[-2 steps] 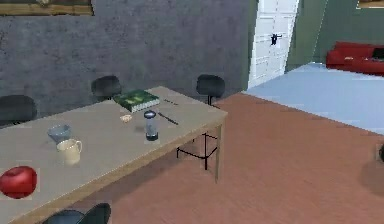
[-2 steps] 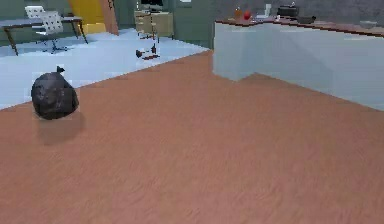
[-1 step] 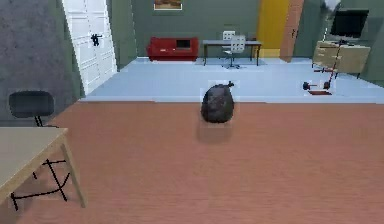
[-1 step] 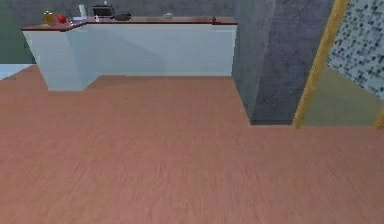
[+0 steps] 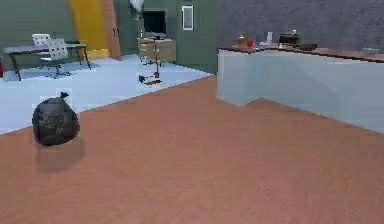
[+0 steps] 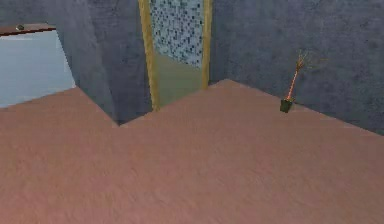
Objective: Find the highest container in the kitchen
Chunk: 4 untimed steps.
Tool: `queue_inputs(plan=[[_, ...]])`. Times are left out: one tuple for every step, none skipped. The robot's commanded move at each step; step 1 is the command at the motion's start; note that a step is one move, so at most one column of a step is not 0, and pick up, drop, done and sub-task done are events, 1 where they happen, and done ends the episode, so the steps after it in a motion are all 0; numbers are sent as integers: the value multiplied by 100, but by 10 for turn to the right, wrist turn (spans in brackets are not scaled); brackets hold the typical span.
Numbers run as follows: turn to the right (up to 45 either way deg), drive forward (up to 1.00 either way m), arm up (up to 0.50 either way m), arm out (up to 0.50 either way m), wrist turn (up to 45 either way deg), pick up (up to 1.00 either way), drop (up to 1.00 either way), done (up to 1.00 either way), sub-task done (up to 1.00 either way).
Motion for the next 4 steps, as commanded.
queue_inputs(plan=[[450,0,0,0,0,0,0,0,0],[0,100,0,0,0,0,0,0,0],[0,100,0,0,0,0,0,0,0],[30,0,0,0,0,0,0,0,0]])
